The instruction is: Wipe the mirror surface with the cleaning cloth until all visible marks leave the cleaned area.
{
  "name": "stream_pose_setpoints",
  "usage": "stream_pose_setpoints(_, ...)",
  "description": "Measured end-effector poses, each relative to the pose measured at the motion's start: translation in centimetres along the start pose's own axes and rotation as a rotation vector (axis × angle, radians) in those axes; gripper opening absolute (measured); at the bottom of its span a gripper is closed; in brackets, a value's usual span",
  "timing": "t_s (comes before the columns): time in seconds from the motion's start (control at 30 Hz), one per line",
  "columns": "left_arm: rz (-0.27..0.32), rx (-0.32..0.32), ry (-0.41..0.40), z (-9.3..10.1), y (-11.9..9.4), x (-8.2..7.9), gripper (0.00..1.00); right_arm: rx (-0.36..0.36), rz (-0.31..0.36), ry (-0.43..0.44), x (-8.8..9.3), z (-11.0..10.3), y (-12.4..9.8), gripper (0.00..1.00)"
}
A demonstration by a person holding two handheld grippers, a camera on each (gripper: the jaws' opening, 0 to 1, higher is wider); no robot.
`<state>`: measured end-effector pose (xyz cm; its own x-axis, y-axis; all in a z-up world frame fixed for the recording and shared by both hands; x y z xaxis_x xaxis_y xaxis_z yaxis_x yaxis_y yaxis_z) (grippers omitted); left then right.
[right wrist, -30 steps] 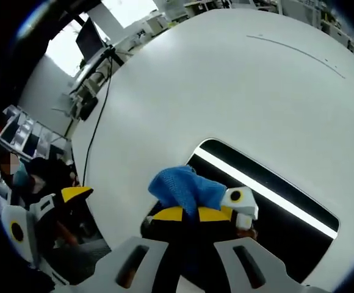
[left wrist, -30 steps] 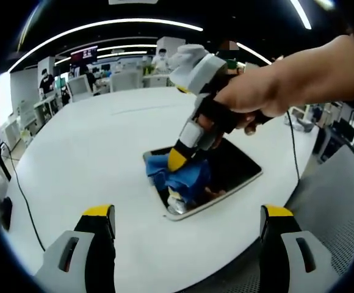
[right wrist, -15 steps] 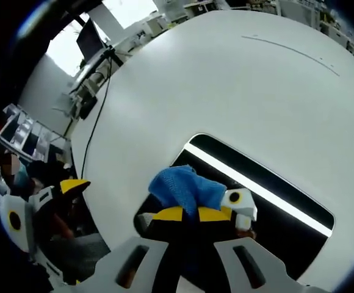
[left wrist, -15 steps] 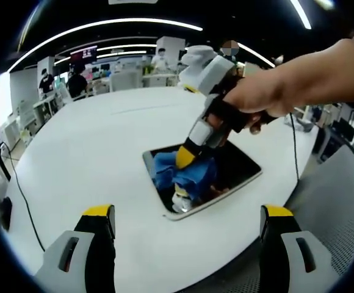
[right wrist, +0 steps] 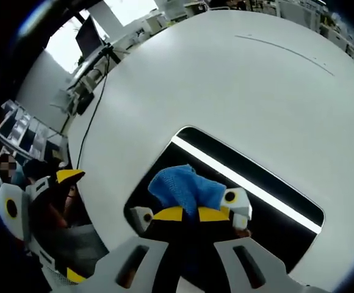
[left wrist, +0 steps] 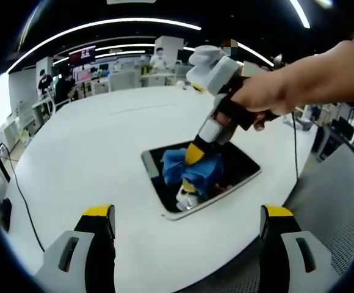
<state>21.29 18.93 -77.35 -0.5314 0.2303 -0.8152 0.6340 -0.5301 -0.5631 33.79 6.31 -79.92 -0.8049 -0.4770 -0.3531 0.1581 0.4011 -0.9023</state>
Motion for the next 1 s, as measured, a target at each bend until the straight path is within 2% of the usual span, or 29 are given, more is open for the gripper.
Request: stream_pose_setpoints(1.0,0.005,-0.007,-0.003,0.1,-0.2,-0.2,0.99,0.008,-0.003,0.022,2.7,4.2,-2.2,0.01)
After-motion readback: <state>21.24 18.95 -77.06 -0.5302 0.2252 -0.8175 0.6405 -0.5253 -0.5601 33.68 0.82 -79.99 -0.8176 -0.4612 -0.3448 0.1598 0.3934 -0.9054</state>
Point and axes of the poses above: the point that each gripper's makers call its tool centre point, and the gripper's own axes: y roughly forward along the fingers, z roughly to its right, x roughly out of its underside, the point moved 6 cm from there along -y, roughly backward along the fingers, and after that the axes turned 3 degrees about x, right-handed, at the moved point
